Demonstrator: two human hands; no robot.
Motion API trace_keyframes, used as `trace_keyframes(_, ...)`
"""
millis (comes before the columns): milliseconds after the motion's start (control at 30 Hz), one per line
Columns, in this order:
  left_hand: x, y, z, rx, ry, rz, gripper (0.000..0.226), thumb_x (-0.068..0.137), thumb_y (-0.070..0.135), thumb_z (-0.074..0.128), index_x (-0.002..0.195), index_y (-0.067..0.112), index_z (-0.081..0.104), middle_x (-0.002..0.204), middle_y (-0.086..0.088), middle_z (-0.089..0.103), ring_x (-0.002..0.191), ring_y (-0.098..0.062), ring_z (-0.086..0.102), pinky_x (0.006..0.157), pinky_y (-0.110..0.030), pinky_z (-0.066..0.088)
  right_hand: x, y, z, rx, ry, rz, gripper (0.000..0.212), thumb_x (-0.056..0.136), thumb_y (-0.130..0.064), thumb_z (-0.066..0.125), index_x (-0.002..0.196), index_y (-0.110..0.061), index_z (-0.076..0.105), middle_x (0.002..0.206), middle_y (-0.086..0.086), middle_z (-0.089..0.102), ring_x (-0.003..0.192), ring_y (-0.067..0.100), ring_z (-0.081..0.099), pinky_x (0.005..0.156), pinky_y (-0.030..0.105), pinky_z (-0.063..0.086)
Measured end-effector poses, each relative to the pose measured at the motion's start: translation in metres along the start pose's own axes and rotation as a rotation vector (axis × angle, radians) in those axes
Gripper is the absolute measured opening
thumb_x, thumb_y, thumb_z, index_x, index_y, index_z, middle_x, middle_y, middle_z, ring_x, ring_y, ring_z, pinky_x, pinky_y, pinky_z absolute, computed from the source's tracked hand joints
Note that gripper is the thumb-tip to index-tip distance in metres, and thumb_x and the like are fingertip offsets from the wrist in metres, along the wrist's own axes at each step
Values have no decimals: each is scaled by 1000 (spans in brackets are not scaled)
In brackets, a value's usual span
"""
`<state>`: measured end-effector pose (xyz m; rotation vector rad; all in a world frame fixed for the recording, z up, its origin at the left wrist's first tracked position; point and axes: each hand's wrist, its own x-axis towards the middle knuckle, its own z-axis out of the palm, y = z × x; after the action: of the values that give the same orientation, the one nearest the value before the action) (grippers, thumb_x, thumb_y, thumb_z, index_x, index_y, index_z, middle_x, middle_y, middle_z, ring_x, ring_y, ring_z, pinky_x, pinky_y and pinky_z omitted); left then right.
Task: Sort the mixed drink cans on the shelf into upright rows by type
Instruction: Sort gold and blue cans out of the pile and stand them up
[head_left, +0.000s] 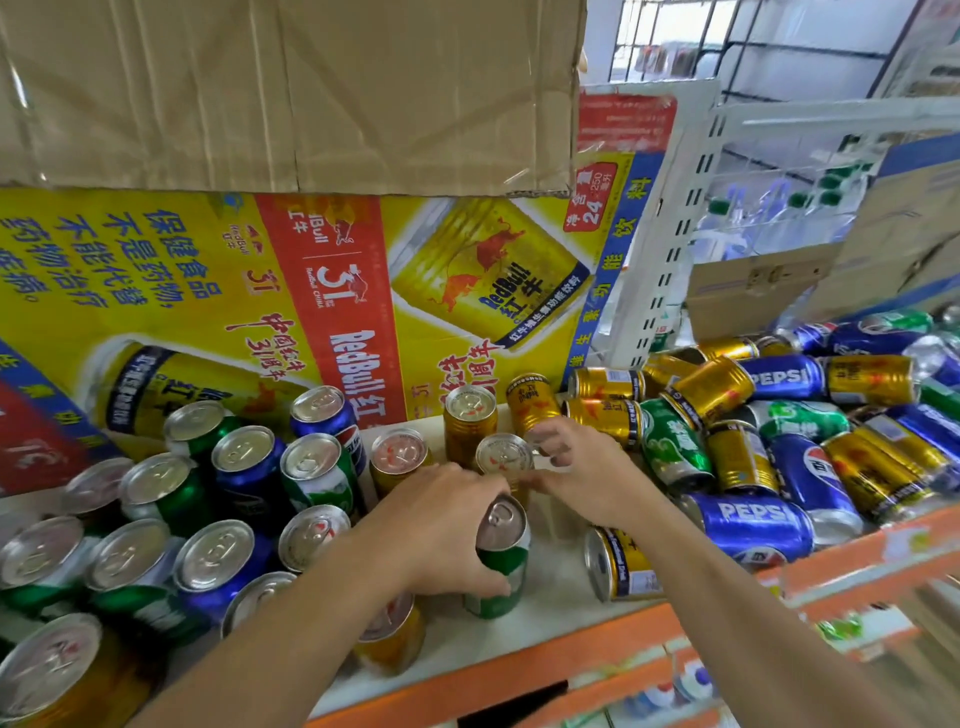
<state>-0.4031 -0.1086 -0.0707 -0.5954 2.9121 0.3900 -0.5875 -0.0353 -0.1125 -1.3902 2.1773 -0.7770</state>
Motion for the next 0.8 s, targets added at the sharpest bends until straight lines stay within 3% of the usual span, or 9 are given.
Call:
trace_keyframes(133,3,3,-1,33,-43,39,70,71,57,71,127,28,42,127,7,49,113,-14,44,93,-31,41,-28,11,-20,-90,50,100,20,87,-38,68,101,-24,62,92,-11,64,85,6,61,74,23,51)
trace_keyframes(233,7,4,-1,85,-101,69,76,68,60,72,128,27,40,128,8,49,114,-16,46,94,-35,44,-50,14,-25,-193,23,132,16,87,-39,69,84,-25,60,85,-8,65,82,11,62,75,33,55)
trace_keyframes(333,9,4,3,109,-132,77,79,67,66,69,129,29,39,129,7,50,114,-18,47,94,-40,45,-65,15,-28,-279,-14,137,19,85,-39,70,92,-24,62,91,-6,65,83,14,61,74,34,54)
trace_keyframes(433,7,9,5,113,-83,94,79,72,70,62,135,30,38,132,7,47,120,-18,44,97,-36,40,-70,22,-39,-377,-22,161,21,85,-28,67,101,-16,65,97,0,62,83,18,58,73,35,52)
trace_keyframes(567,16,30,7,136,-24,109,67,83,61,59,137,25,41,134,2,48,126,-20,42,102,-36,34,-70,36,-58,-601,-138,209,22,78,-18,58,99,-15,62,98,4,57,90,25,51,69,34,44)
trace_keyframes(700,39,68,19,127,7,110,47,89,46,59,126,20,48,123,-2,50,119,-21,45,94,-35,39,-65,54,-76,-544,-70,158,21,83,-15,56,103,-11,62,100,6,63,91,25,56,75,39,51)
trace_keyframes(800,62,98,37,100,-6,107,47,86,44,62,123,20,47,118,-2,50,113,-22,48,84,-37,44,-58,67,-86,-474,-15,80,22,89,-12,55,111,-10,61,108,6,63,98,25,59,80,35,52)
